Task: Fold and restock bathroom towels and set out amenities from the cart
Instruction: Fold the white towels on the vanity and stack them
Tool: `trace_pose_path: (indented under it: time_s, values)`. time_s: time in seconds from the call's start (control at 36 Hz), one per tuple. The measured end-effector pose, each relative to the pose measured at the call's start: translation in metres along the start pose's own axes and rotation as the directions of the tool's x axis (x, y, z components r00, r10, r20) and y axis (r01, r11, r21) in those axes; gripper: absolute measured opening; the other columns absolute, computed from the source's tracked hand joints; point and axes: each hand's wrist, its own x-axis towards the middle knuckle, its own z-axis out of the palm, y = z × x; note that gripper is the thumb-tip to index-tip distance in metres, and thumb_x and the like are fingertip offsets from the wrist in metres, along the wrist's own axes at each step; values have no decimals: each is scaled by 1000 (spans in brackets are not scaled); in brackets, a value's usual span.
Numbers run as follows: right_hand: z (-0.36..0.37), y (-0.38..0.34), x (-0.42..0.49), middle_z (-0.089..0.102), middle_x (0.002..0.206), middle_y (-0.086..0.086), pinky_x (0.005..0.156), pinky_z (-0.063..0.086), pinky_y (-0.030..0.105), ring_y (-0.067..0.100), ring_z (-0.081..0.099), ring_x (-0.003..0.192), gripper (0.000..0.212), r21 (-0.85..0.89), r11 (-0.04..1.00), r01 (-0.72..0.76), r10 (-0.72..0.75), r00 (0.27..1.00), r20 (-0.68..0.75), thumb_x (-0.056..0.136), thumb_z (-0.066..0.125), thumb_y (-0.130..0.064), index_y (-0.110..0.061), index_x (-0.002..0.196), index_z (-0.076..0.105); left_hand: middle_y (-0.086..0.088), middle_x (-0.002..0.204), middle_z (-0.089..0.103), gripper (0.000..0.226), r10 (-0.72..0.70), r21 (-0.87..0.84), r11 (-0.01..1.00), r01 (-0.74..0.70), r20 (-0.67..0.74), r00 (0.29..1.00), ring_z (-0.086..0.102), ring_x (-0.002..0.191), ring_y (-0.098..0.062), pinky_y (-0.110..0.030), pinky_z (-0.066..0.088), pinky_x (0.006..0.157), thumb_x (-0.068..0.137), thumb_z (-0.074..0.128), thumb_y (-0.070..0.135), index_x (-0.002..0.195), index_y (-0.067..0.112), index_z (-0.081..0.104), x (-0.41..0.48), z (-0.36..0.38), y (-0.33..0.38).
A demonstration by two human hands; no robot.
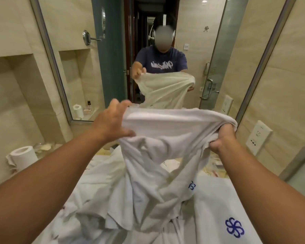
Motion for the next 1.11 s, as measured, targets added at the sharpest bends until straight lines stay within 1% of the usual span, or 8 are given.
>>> trace_pose_path:
  time_s: [0.19,0.33,0.58,0.72,0.83,0.94,1.03,1.11]
  values:
    - [-3,13,-5,78,104,8,96,54,54,34,70,99,36,31,997,-71,72,997,-12,89,55,-40,-19,108,78,-1,94,49,12,-306,293,918,268,91,948,54,78,-21,-35,54,67,88,70,10,95,19,68,-24,49,-40]
    - [-6,7,-7,76,107,9,99,52,52,33,69,102,37,109,990,-86,89,996,-24,97,42,-29,-16,112,73,-4,81,55,8,-585,242,796,555,75,807,61,76,-27,-34,52,62,87,67,5,89,12,69,-28,50,-66]
    - [-3,-21,-9,76,111,15,94,55,55,39,71,101,46,297,952,-76,89,996,-31,99,36,-33,-13,117,73,-16,73,63,5,-776,69,630,773,42,629,54,58,-28,-29,42,47,81,69,-1,77,1,68,-27,33,-115]
    - [2,-9,-18,76,106,7,94,54,49,31,68,99,32,84,996,-31,34,999,-34,97,47,-34,-17,105,74,-20,80,67,10,-833,-134,515,846,152,532,70,66,-34,-39,57,49,89,65,-4,79,-4,65,-36,38,-125]
    - [-19,7,-5,72,103,4,75,51,40,27,65,106,21,-26,999,-47,44,994,-99,98,53,-26,-15,106,69,-21,98,66,18,-800,-245,486,839,263,540,70,93,-39,-51,62,83,87,66,-8,80,7,59,-51,46,-146]
    - [-26,20,-5,77,93,0,71,54,35,25,70,92,23,210,976,-60,109,967,-232,90,54,-22,-18,94,76,-4,80,70,9,-815,-168,486,858,269,514,67,66,-19,-23,46,44,86,70,13,81,9,75,-63,52,-152]
    - [-27,19,4,76,96,1,68,55,35,26,69,89,26,169,985,-17,63,960,-272,87,56,-22,-19,104,76,3,82,65,16,-791,-137,557,819,212,574,63,71,-15,-22,44,52,89,62,19,89,18,78,-62,53,-157]
    - [-41,14,31,74,108,1,76,59,37,25,68,91,30,62,997,-55,73,937,-342,74,71,-20,-21,103,71,-7,75,72,31,-707,-260,586,768,299,641,69,68,-28,-31,58,52,85,59,-7,77,16,79,-70,43,-146]
